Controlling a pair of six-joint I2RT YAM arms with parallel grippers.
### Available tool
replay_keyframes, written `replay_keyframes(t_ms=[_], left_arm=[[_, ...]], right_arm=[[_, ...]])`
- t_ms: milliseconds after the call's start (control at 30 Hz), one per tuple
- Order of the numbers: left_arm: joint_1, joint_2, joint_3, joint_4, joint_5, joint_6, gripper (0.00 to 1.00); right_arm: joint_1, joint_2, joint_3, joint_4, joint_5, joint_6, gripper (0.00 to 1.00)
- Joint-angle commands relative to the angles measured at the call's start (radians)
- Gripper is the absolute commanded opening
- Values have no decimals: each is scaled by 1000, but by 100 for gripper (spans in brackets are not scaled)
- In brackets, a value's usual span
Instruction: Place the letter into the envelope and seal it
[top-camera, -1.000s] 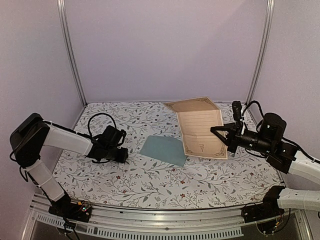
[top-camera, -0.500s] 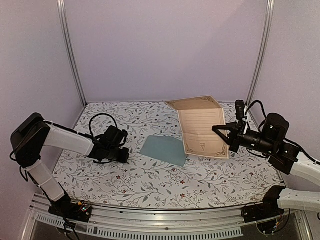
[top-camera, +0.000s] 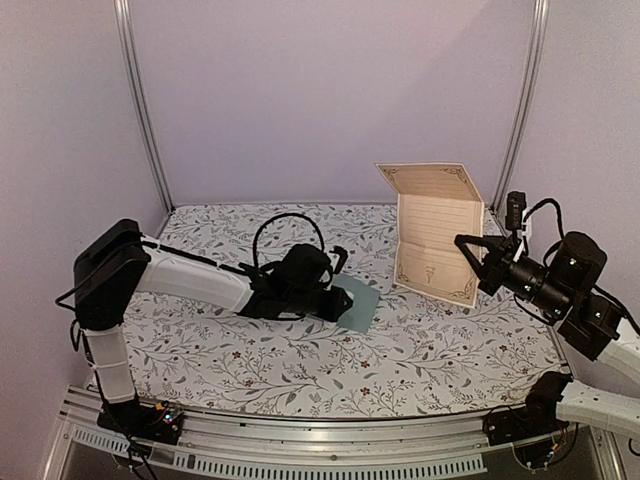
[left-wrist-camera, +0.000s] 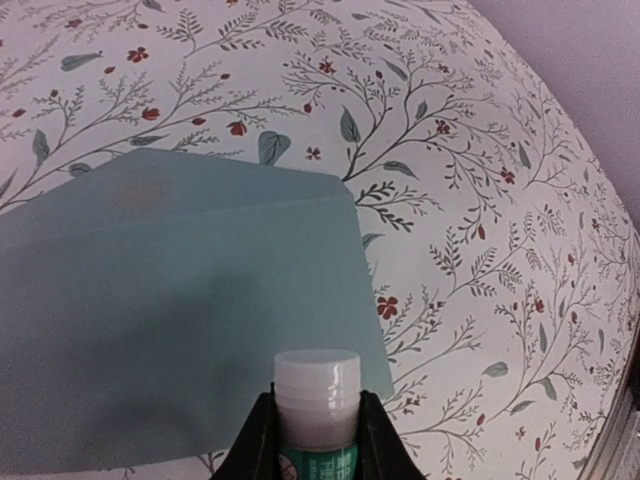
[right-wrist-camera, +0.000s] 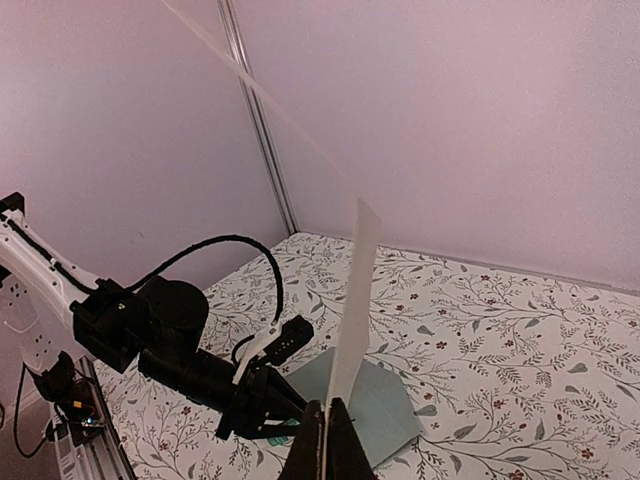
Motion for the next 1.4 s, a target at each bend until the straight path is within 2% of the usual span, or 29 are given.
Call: replay_keyframes(t_ms=[0,400,767,967,1167,1367], left_arm=[[-76,133,154,58,47,-31,2],[-180,407,480,-72,-22,8,3],[-182,479,535,-89,-67,13,7],[-183,481,531,-89,-73,7,18],[-188,465,519,-78,-85,14,35],[-192,459,516,-75,-97,21,43]], right_arm=[[6,-64,37,-67,89,17,0],[6,-145,51,-169,116,33,0],[6,-161,49,-197,154,42,0],[6,-163,45,-196,154,45,0],[6,-160,45,-193,151,44,0],[6,-158,40,-190,151,44,0]])
